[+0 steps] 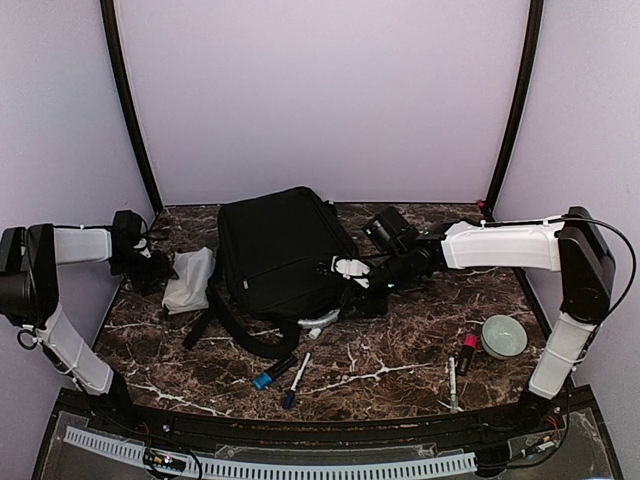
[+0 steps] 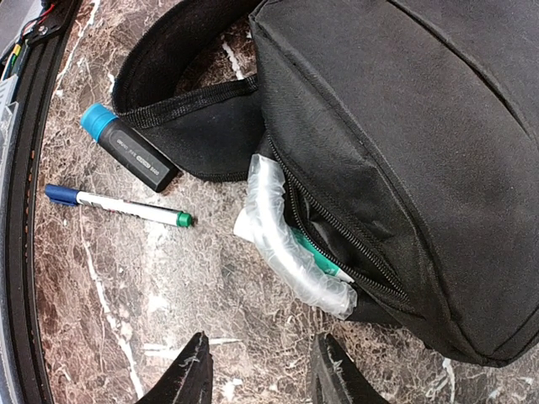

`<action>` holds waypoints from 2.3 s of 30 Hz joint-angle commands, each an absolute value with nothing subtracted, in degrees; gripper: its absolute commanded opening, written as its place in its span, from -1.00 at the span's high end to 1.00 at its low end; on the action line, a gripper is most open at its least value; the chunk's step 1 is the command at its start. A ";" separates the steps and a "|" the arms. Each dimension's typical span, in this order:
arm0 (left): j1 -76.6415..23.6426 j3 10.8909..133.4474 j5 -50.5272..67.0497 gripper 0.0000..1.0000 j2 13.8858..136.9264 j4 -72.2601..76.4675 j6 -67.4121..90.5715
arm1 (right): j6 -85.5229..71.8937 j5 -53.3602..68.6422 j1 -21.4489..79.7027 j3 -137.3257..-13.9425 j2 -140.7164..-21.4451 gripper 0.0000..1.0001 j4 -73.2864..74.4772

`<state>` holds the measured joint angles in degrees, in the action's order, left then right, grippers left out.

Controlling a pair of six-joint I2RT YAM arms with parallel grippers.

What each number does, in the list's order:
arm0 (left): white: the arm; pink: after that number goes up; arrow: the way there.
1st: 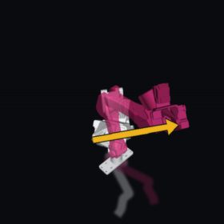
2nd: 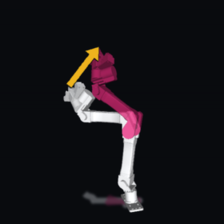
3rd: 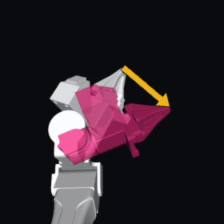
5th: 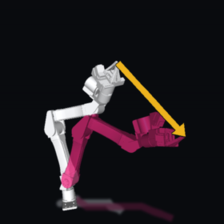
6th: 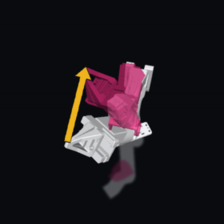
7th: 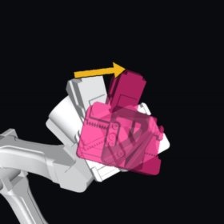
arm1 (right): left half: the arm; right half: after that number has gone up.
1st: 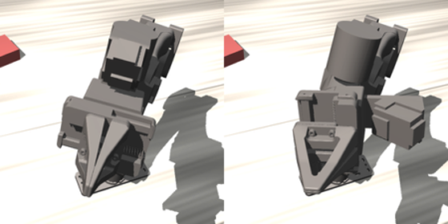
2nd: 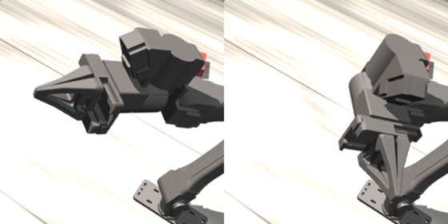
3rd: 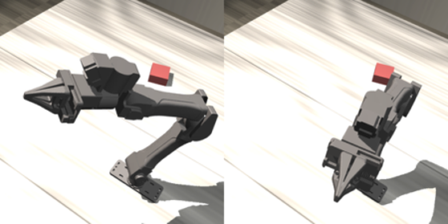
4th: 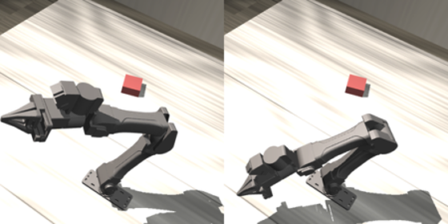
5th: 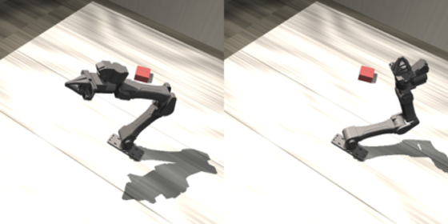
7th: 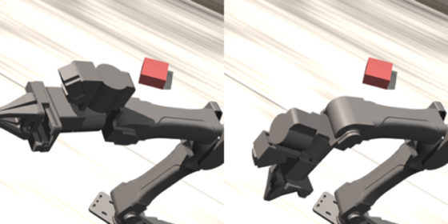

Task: Pack the student bag
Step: Pick up the pencil case at the corner of the board, then place the pencil case at the center of the board.

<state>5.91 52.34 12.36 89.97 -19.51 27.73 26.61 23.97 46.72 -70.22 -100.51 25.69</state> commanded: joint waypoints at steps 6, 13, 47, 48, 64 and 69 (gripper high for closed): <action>6.15 50.39 16.39 0.07 93.01 -17.25 29.25 | 26.00 24.08 46.48 -69.77 -100.96 0.20 24.32; 6.15 50.89 19.20 0.81 91.98 -15.41 28.39 | 25.96 24.13 46.49 -69.96 -101.09 0.21 24.58; -45.95 91.82 28.28 1.00 101.48 -16.37 8.95 | 26.53 41.01 11.39 -79.98 -81.66 0.23 46.58; -47.04 93.69 28.89 1.00 103.59 -17.04 8.11 | 26.54 41.04 10.32 -79.60 -81.08 0.23 46.73; -55.01 96.46 23.75 1.00 118.72 -14.88 -7.65 | 47.76 45.11 9.71 -75.29 -84.51 -0.29 63.79; -56.95 94.17 17.92 0.67 118.61 -15.12 -9.68 | 48.14 40.35 14.83 -76.31 -89.39 -0.43 64.24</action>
<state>-55.11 96.03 22.68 120.11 -16.88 -6.48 46.26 43.29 11.25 -74.83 -86.96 62.06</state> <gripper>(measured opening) 0.080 0.706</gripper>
